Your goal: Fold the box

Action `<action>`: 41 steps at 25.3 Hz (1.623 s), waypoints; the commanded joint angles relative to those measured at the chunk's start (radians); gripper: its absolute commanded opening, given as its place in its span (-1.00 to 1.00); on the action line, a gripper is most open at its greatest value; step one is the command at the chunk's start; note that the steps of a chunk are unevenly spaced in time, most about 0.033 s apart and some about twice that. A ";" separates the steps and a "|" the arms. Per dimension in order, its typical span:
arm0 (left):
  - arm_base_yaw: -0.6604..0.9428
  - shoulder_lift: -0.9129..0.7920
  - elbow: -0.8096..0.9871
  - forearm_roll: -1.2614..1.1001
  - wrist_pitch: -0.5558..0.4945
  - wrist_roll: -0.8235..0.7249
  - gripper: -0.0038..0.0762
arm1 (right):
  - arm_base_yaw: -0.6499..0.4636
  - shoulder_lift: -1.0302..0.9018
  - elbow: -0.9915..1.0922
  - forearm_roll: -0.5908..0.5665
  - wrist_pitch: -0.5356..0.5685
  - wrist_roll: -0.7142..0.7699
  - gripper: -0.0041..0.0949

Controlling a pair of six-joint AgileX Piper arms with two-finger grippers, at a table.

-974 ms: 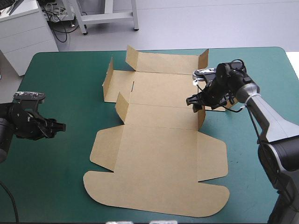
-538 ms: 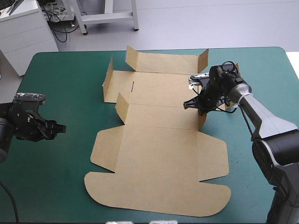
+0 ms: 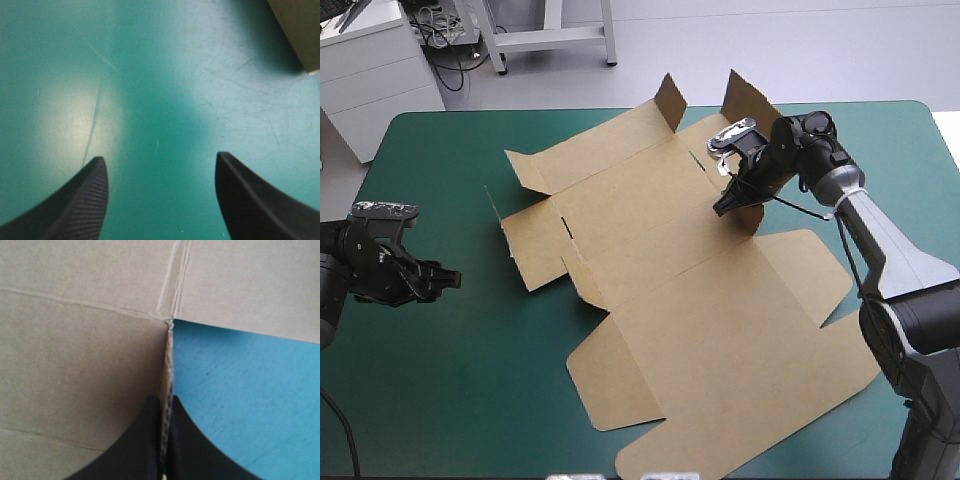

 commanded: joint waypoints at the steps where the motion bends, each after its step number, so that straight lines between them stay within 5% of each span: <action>1: 0.002 -0.021 -0.035 -0.008 -0.010 -0.002 0.19 | -0.002 -0.047 -0.035 0.006 -0.083 -0.215 -0.96; 7: -0.003 -0.023 -0.035 -0.015 0.034 0.015 0.18 | -0.002 0.037 -0.041 0.076 -0.154 -0.766 -0.96; 14: -0.003 -0.023 -0.036 -0.015 0.034 0.017 0.17 | -0.002 0.064 -0.042 0.477 -0.072 -1.203 -0.96; 20: -0.003 -0.023 -0.036 -0.015 0.034 0.021 0.17 | -0.002 0.064 -0.042 0.461 0.048 -1.151 -0.96; 24: -0.003 -0.023 -0.036 -0.015 0.032 0.021 0.17 | -0.002 0.064 -0.042 0.461 0.022 -1.078 -0.87; 26: -0.003 -0.023 -0.036 -0.015 0.038 0.021 0.17 | -0.002 0.064 -0.042 0.463 0.020 -1.060 -0.70; 33: -0.003 -0.023 -0.036 -0.013 0.065 0.023 0.17 | -0.004 0.043 -0.044 0.466 -0.072 -0.887 0.41; 41: -0.003 -0.082 -0.036 -0.031 0.093 0.047 0.17 | -0.008 -0.074 -0.088 0.302 -0.017 -0.478 0.49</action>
